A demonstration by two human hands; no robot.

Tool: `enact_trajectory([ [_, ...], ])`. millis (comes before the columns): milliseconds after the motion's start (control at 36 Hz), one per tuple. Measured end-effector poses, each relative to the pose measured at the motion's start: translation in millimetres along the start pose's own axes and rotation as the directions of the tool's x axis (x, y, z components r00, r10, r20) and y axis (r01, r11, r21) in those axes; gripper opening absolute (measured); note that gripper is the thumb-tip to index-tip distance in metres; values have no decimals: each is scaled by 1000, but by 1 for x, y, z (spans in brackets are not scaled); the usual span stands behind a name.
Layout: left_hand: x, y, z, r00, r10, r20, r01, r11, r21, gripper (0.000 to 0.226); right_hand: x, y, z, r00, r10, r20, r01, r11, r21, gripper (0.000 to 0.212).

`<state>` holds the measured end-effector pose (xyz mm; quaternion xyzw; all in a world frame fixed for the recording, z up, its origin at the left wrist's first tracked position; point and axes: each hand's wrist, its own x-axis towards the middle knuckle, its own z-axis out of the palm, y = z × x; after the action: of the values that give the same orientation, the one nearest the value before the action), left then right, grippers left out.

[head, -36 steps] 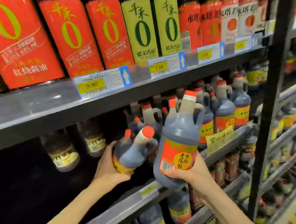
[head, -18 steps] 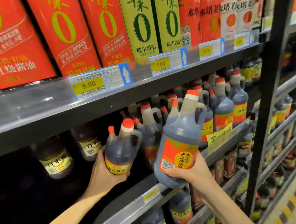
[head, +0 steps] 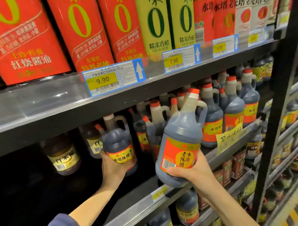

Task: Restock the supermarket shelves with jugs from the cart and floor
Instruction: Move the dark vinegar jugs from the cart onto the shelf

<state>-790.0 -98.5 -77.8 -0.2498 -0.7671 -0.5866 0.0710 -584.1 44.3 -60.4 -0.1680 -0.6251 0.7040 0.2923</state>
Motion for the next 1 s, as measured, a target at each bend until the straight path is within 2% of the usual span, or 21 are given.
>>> enact_trajectory([
  [139, 1, 5, 10, 999, -10, -33, 12, 998, 56, 107, -1, -3, 0, 1000, 8, 14, -7, 999, -43, 99],
  [222, 3, 3, 11, 1000, 0, -10, 0, 1000, 28, 110, -1, -4, 0, 1000, 10, 10, -10, 999, -54, 101],
  [333, 7, -1, 2, 992, 24, 126, -27, 999, 21, 99, 0, -4, -1, 1000, 15, 13, -15, 998, -55, 100],
  [472, 11, -13, -19, 942, -52, 330, 17, 994, 108, 128, 0, -4, -3, 1000, 18, 12, -18, 999, -48, 97],
  [528, 12, -14, -22, 929, -77, 362, 31, 991, 133, 124, 0, -4, -3, 1000, 20, 18, -19, 998, -52, 94],
  [667, 16, -19, -16, 932, -89, 350, 48, 991, 126, 94, -1, -3, -5, 999, 21, 34, -20, 999, -47, 81],
  [1000, 8, -8, 6, 976, -137, 168, 123, 988, 90, 87, -1, -2, -6, 998, 40, 47, -37, 998, -52, 83],
])
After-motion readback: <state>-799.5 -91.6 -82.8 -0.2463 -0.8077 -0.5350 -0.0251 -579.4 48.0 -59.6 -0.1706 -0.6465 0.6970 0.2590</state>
